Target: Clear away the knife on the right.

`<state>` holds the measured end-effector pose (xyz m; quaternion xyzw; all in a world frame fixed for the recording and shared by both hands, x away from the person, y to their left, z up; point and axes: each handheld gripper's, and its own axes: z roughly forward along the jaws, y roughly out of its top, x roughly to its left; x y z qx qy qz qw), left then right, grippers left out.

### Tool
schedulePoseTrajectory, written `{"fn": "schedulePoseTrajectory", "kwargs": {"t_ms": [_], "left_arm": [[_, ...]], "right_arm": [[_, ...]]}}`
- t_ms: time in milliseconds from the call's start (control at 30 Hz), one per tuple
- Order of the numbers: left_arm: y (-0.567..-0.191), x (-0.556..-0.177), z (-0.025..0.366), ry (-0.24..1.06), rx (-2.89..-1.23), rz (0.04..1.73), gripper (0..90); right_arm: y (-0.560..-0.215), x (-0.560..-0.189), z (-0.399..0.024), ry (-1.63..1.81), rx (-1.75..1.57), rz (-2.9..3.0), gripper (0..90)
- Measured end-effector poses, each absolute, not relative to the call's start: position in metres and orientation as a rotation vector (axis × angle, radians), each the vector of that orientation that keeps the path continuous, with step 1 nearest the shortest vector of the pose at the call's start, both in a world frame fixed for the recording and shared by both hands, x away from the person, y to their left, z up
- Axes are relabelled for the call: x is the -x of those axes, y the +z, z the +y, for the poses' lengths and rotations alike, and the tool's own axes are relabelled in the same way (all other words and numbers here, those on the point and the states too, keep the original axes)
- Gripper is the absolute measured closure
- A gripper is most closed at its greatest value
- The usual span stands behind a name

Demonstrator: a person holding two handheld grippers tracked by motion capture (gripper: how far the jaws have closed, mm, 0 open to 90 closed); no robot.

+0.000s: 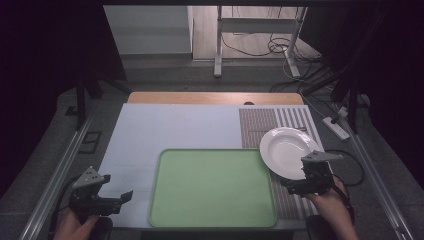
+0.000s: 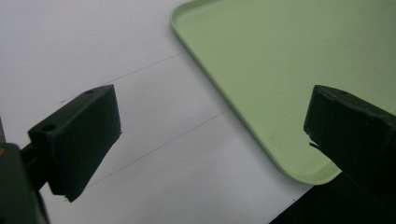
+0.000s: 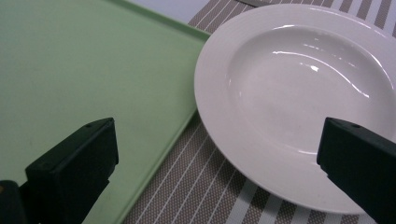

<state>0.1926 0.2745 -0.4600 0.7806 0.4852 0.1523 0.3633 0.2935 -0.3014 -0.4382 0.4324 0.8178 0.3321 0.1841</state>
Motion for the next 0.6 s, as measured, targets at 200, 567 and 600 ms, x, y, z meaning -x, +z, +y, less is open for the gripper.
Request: {"fn": "schedulePoseTrajectory", "kwargs": {"t_ms": [200,567,600], "left_arm": [[-0.46,-0.193,0.274,0.391,-2.013,1.248,4.1],[-0.46,-0.193,0.274,0.391,-2.013,1.249,4.1],[-0.46,-0.193,0.274,0.39,-2.013,1.249,4.1]], "right_arm": [[-0.444,-0.301,-0.298,0.959,-1.247,2.331,0.0],[-0.445,-0.319,-0.295,0.945,-1.251,2.34,0.0],[-0.446,-0.32,-0.295,0.941,-1.25,2.343,0.0]]}}
